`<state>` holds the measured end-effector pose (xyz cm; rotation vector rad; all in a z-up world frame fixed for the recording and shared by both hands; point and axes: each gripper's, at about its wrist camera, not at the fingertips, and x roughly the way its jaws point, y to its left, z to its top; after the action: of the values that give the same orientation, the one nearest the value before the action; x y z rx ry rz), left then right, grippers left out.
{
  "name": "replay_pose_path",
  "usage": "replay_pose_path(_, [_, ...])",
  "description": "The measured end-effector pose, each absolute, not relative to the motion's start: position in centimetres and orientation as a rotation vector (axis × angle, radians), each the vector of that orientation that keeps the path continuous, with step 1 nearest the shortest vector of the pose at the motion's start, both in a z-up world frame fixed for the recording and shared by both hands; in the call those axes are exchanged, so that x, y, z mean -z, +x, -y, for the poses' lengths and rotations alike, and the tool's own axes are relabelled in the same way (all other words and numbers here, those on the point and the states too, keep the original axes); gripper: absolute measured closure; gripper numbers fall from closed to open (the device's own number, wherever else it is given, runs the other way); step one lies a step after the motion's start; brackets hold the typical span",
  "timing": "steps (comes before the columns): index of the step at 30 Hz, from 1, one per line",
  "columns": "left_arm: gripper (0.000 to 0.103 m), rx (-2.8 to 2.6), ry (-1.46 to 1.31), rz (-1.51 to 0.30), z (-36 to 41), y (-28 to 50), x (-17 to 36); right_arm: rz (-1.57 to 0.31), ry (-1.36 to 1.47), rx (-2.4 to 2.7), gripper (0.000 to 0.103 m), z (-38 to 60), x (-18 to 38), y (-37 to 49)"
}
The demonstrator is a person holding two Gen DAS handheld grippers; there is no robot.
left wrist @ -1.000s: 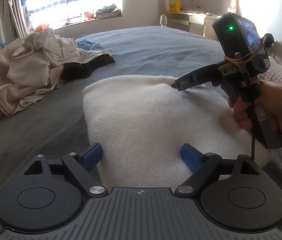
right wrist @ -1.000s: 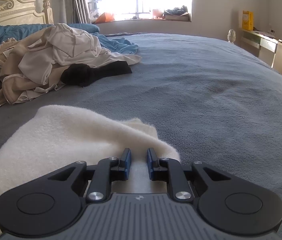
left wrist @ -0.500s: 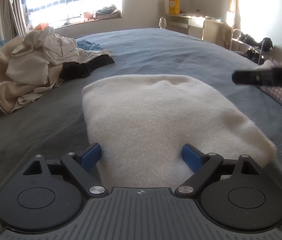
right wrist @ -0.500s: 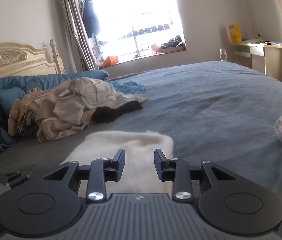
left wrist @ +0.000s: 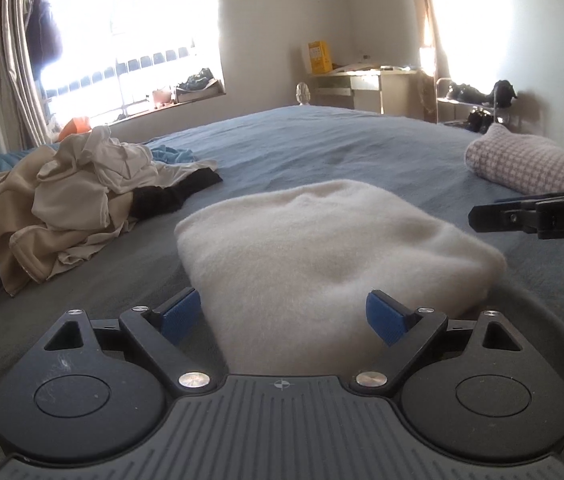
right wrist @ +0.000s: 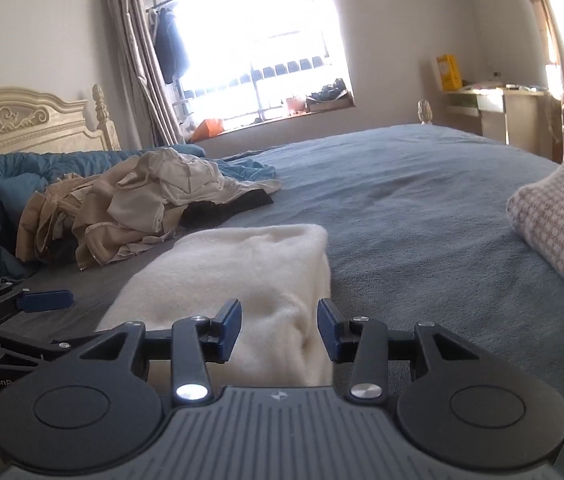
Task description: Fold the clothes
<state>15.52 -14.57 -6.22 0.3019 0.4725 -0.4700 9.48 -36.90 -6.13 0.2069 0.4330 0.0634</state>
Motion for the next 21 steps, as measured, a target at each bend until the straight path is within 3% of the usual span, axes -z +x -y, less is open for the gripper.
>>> replay_pose_path(6, [0.012, 0.444, 0.194, -0.663, 13.8, 17.7, 9.2, -0.573, 0.181, -0.006, 0.057, 36.1, 11.7, 11.9])
replay_pose_path(13, [0.012, 0.441, 0.137, -0.664, 9.4, 15.9, 8.8, -0.475, 0.443, -0.042, 0.056, 38.2, 9.7, 6.8])
replay_pose_path(21, [0.013, 0.389, -0.012, -0.682, 5.6, 15.4, 10.1, -0.548, 0.74, -0.303, 0.053, 34.4, 10.5, 7.6])
